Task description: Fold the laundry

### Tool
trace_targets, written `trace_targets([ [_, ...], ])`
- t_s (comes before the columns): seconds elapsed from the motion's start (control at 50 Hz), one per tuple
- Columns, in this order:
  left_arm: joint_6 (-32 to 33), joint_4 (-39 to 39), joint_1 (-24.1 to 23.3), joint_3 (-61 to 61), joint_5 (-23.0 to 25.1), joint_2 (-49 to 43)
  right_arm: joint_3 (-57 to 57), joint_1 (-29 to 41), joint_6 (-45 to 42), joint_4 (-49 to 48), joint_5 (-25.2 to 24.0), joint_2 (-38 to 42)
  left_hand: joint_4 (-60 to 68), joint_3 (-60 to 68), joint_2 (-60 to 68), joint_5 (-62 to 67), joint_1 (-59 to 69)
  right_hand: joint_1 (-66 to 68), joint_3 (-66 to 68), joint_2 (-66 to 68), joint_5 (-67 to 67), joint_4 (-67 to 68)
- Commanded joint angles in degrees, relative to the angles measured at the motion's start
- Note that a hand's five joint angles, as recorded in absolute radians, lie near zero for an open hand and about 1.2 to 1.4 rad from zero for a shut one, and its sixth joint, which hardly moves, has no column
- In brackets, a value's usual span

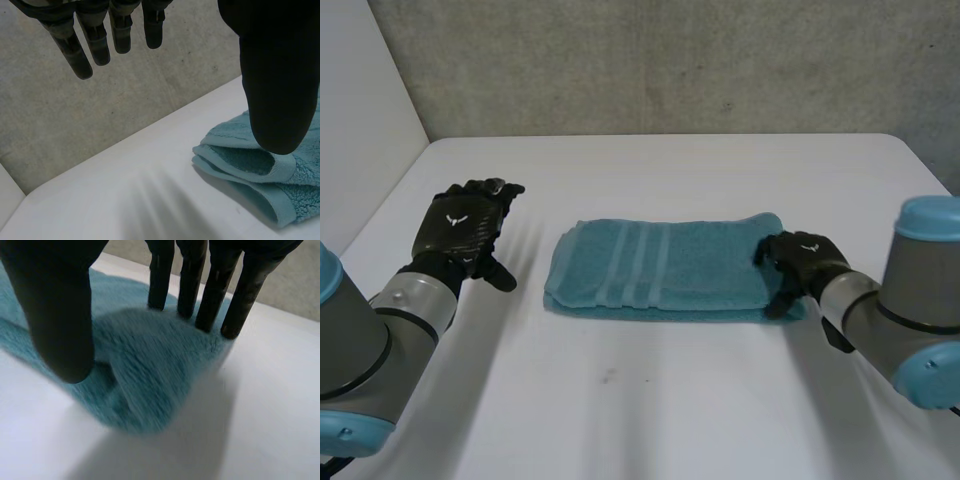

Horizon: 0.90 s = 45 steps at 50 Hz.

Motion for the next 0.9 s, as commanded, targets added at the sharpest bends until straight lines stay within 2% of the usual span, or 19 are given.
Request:
trace_targets([
  [0.02,0.00,0.06,-0.06,-0.27,0.09,-0.06,4.54,-3.85,-0.75,-9.76,-1.25,0.64,-1.86,-2.44,-1.87,-2.72,-1.38,50.76,46.19,46.25,47.93,46.89],
  [0.14,0.00,0.06,-0.50,-0.27,0.00,-0.06,2.53,-4.30,-2.24,-11.28,-0.90,0.82,-1.86,-2.44,-1.87,-2.72,-1.38,52.70,48.13,48.19,49.87,48.83],
  [0.28,0.00,-0.03,-0.59,-0.27,-0.09,0.20,-5.46,-1.93,-11.38,-10.40,0.34,-1.03,-1.86,-2.44,-1.87,-2.72,-1.38,52.70,48.13,48.19,49.87,48.83],
  [0.32,0.00,-0.03,-0.59,-0.27,-0.09,0.29,-8.62,1.05,-12.87,-8.83,0.60,-1.82,-1.86,-2.44,-1.87,-2.72,-1.38,52.70,48.13,48.19,49.87,48.83],
  [0.34,0.00,-0.03,-0.59,-0.27,-0.18,0.29,-12.56,5.33,-13.49,-6.55,0.95,-1.91,-1.86,-2.44,-1.87,-2.72,-1.38,52.70,48.13,48.19,49.87,48.83],
  [0.4,0.00,-0.12,-0.59,-0.27,-0.18,0.47,-19.34,11.77,-13.93,-2.94,0.86,-0.16,-1.86,-2.44,-1.87,-2.72,-1.38,52.70,48.13,48.19,49.87,48.83],
  [0.42,0.00,-0.12,-0.59,-0.27,-0.18,0.55,-23.19,15.53,-14.20,-0.75,0.78,2.37,-1.86,-2.44,-1.87,-2.72,-1.38,52.70,48.13,48.19,49.87,48.83],
  [0.46,0.00,-0.20,-0.50,-0.27,-0.35,0.64,-25.14,17.39,-14.46,0.14,0.43,4.23,-1.86,-2.44,-1.87,-2.72,-1.38,52.70,48.13,48.19,49.87,48.83],
  [0.5,0.00,-0.20,-0.42,-0.18,-0.61,0.82,-29.89,22.92,-16.21,2.34,-0.19,9.41,-1.86,-2.44,-1.87,-2.72,-1.38,52.70,48.13,48.19,49.87,48.83],
  [0.58,0.00,-0.20,-0.07,0.26,-1.23,2.22,-31.40,29.51,-19.37,2.61,-0.63,14.07,-1.86,-2.44,-1.87,-2.72,-1.38,52.70,48.13,48.19,49.87,48.83],
  [0.66,-0.26,-0.38,0.46,1.14,-1.14,3.72,-31.93,32.08,-22.80,2.79,0.33,16.54,-1.86,-2.44,-1.87,-2.72,-1.38,52.70,48.13,48.19,49.87,48.83],
  [0.68,-0.26,-0.38,0.64,1.84,-1.14,4.15,-31.93,32.09,-23.07,2.70,0.51,16.55,-1.86,-2.44,-1.87,-2.72,-1.38,47.10,42.53,42.59,44.27,43.23],
  [0.7,-0.35,-0.38,0.64,2.19,-1.14,4.33,-32.02,32.00,-22.99,2.70,0.60,16.64,-1.86,-2.44,-1.87,-2.72,-1.38,36.05,31.48,31.54,33.22,32.18],
  [0.72,-0.35,-0.47,0.64,2.54,-1.14,4.42,-32.11,31.83,-22.29,2.61,1.30,16.20,-1.86,-2.44,-1.87,-2.72,-1.38,15.46,10.89,10.95,12.63,11.59],
  [0.78,-0.26,-0.55,0.55,4.30,-1.06,4.42,-31.93,31.65,-20.01,2.17,3.75,14.27,-1.86,-2.44,-1.87,-2.72,-1.38,-6.88,-11.45,-11.39,-9.71,-10.75],
  [0.8,-0.26,-0.56,0.46,4.83,-0.97,4.42,-31.41,31.13,-17.22,1.74,5.94,11.13,-1.86,-2.44,-1.87,-2.72,-1.38,-16.61,-21.18,-21.12,-19.44,-20.48],
  [0.9,-2.27,-1.78,-1.20,10.53,-0.79,2.67,-28.60,24.45,-4.20,1.91,10.61,4.16,-1.86,-2.44,-1.87,-2.72,-1.38,-17.30,-21.87,-21.81,-20.13,-21.17],
])
